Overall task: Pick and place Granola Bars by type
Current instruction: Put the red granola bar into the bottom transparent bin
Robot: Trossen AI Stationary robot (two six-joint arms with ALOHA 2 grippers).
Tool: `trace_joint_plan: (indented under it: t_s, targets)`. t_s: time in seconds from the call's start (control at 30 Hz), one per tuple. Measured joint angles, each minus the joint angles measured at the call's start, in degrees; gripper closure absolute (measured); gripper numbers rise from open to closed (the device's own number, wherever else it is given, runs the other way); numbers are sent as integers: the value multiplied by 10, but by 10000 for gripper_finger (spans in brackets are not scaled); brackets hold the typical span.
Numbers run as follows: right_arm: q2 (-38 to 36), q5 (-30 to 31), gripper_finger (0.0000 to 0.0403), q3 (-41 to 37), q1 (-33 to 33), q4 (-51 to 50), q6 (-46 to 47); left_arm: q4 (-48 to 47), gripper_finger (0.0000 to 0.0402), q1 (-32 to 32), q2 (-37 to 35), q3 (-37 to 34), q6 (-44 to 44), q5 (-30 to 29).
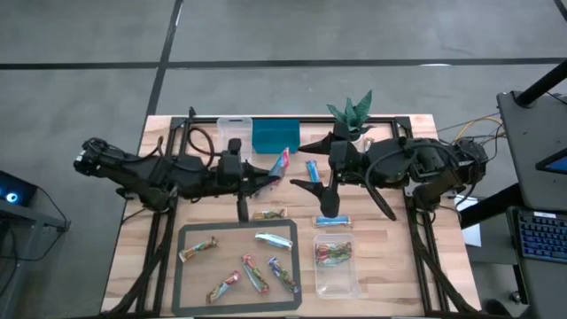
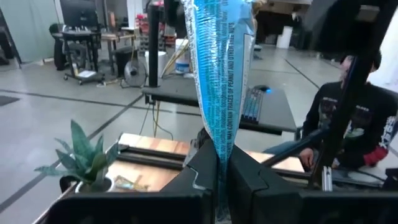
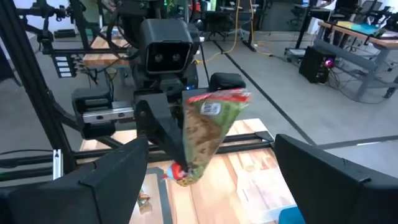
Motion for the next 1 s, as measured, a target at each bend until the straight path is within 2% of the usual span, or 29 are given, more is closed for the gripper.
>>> trace_joint_plan:
  t_s: [0.63, 0.8, 1.0]
  targets:
    - [0, -1, 73, -5, 0, -1, 4, -13, 401, 10, 79, 93, 36, 39]
    - [0, -1, 93, -5, 1, -5, 4, -17, 401, 10, 80, 95, 32, 39]
    - [0, -2, 138, -5, 0, -6, 4, -17, 401, 10, 78, 96, 32, 39]
